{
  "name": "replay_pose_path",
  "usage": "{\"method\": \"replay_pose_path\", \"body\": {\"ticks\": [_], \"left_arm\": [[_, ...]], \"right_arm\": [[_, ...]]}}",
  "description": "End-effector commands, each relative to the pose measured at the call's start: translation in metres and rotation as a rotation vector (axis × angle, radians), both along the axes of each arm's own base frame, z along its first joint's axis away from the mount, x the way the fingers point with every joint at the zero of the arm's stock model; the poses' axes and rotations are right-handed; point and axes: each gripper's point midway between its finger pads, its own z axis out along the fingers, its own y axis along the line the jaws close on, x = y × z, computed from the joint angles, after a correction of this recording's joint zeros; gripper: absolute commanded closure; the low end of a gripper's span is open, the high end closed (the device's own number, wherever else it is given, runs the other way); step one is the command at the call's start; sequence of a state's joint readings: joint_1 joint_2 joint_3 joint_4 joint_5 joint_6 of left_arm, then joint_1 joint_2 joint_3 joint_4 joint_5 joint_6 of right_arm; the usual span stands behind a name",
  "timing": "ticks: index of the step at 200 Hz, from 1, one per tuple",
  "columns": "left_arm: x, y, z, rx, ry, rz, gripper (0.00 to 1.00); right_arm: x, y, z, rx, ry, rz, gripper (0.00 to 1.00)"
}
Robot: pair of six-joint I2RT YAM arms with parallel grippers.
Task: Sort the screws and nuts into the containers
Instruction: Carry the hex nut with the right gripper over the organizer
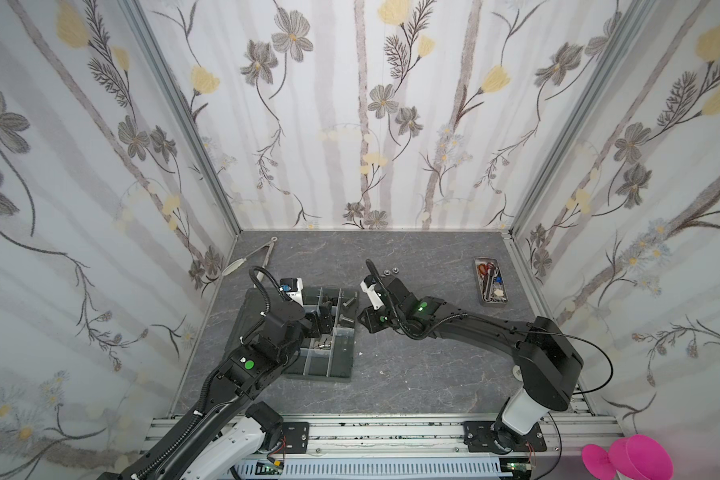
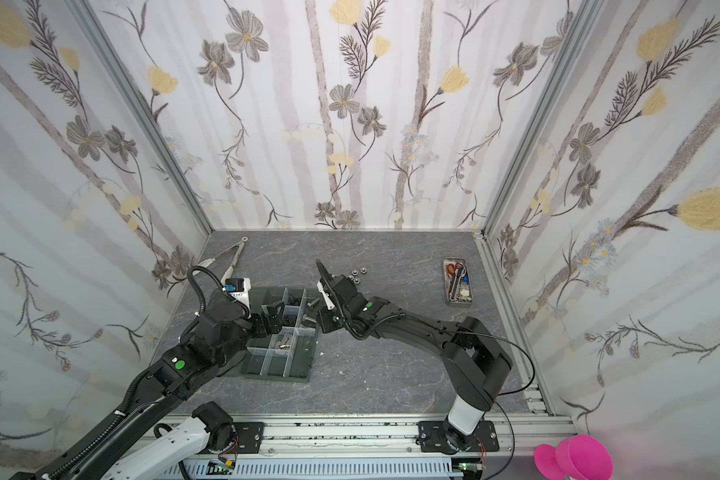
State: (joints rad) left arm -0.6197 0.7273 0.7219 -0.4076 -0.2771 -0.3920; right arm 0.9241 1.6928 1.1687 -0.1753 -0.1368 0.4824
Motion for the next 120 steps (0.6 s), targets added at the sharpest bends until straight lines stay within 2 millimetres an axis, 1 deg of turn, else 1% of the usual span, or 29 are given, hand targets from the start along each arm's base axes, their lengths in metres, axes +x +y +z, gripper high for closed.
{"method": "replay_pose_path", "body": {"ticks": [1, 33, 58, 78, 99, 120], "left_arm": [[0.002, 0.004, 0.006, -0.009, -0.032, 0.024, 0.0], [0.002, 0.004, 0.006, -0.011, -0.031, 0.024, 0.0], [0.002, 0.004, 0.007, -0.01, -0.034, 0.024, 0.0], [0.001, 0.003, 0.007, -0.013, -0.032, 0.02, 0.0], [0.001, 0.003, 0.008, -0.016, -0.035, 0.02, 0.0], [0.001, 0.001, 0.007, -0.021, -0.031, 0.009, 0.0]], "right_arm": [[-0.011, 0.017, -0.004, 0.031, 0.012, 0.01, 0.82], [-0.034, 0.041, -0.019, 0.026, 0.036, 0.065, 0.82], [-0.042, 0.05, -0.034, 0.002, 0.053, 0.088, 0.81], [-0.043, 0.051, -0.041, -0.009, 0.06, 0.089, 0.78], [-0.041, 0.051, -0.043, -0.015, 0.055, 0.086, 0.74], [-0.04, 0.054, -0.043, -0.011, 0.053, 0.089, 0.66]]}}
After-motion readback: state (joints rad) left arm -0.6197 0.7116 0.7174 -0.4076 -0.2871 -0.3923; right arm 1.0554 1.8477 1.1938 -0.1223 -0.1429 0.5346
